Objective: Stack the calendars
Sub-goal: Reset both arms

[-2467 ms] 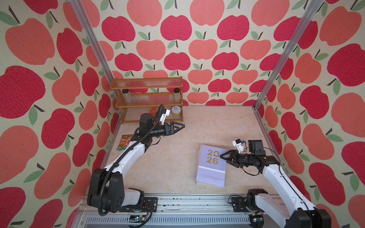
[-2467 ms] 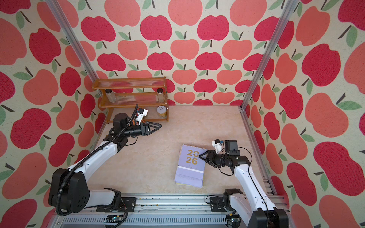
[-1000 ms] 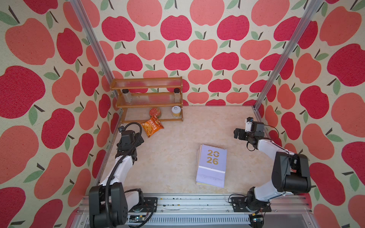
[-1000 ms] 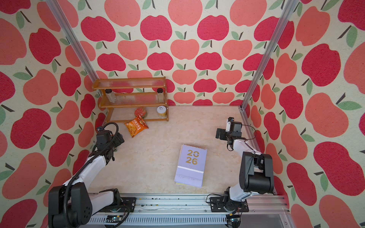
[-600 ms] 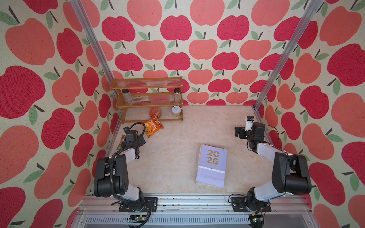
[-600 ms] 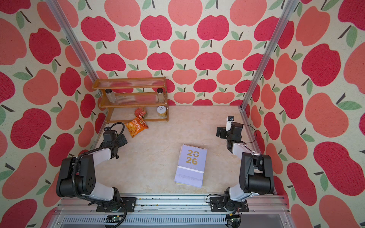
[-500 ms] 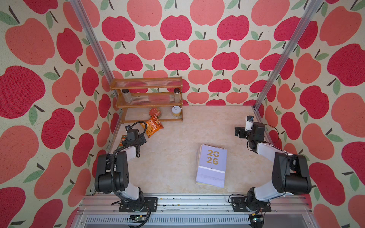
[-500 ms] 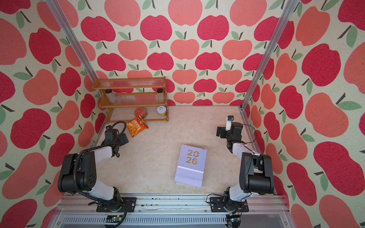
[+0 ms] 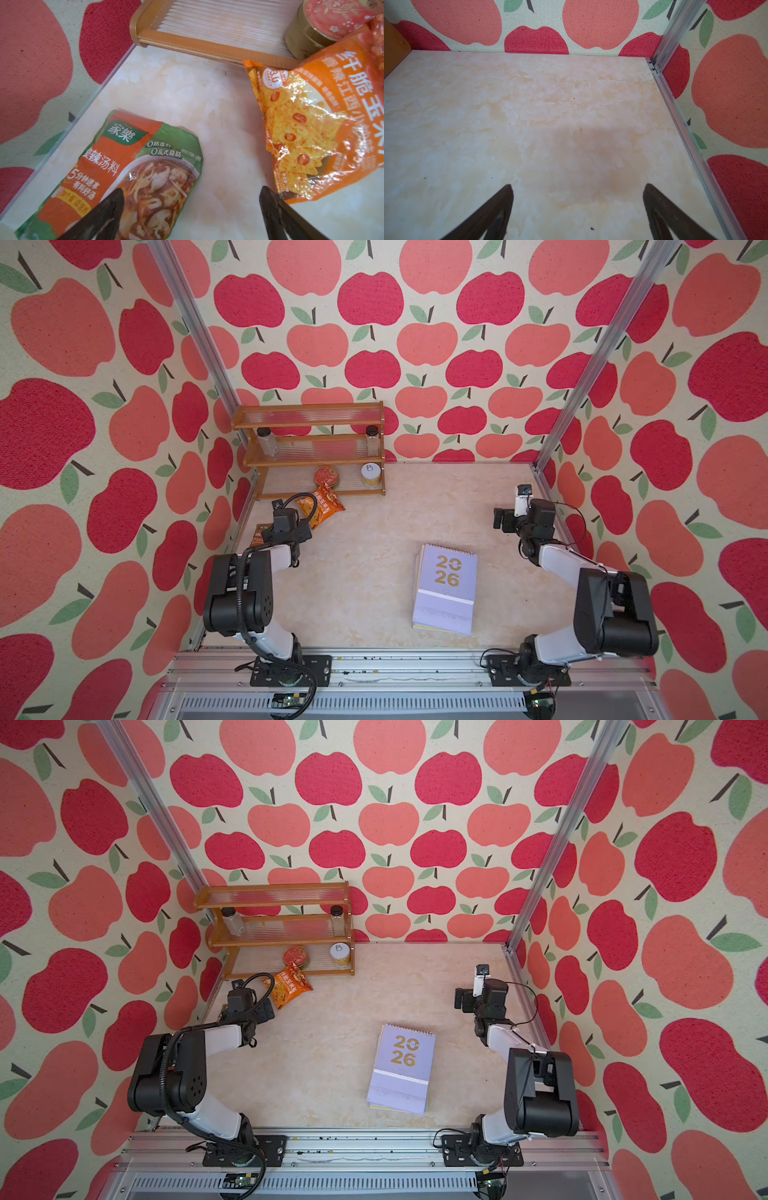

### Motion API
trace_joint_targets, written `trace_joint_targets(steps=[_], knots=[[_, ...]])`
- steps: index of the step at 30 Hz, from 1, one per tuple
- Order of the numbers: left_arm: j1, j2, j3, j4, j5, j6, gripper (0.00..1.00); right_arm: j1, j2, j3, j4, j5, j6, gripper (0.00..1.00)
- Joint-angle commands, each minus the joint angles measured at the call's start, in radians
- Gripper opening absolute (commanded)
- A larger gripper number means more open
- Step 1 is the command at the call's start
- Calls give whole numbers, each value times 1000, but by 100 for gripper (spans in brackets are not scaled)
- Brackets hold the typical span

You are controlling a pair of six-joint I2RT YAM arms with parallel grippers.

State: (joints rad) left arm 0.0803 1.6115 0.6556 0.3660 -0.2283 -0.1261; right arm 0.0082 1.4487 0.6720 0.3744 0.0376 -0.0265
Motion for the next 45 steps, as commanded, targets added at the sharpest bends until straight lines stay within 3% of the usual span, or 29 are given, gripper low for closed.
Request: trace_joint_targets(steps=[1, 11, 18, 23, 26, 29, 31, 33, 45], knots=[[2, -41, -48, 108, 16, 28, 99, 6, -63, -70, 42, 46, 5, 99], [2, -45, -62, 128, 33, 37, 99, 2, -48, -236, 274, 18, 15, 99], [4, -60, -86, 159, 29, 33, 99, 24, 111, -297, 548, 14, -9, 99], [-30, -64, -117, 214, -47, 44, 99, 29, 99, -281, 500, 31, -3, 99], [-52, -73, -178, 327, -6, 94, 99, 31, 97, -279, 493, 34, -4, 99], [-15, -74, -214, 375, 92, 79, 99, 31, 98, -279, 492, 36, -5, 99], [0, -31, -261, 508, 145, 89, 99, 33, 98, -280, 492, 38, -4, 99], [4, -53, -242, 436, 161, 82, 99, 33, 98, -278, 492, 40, -6, 99], [-3, -42, -245, 461, 161, 96, 99, 48, 98, -273, 483, 56, -21, 99]])
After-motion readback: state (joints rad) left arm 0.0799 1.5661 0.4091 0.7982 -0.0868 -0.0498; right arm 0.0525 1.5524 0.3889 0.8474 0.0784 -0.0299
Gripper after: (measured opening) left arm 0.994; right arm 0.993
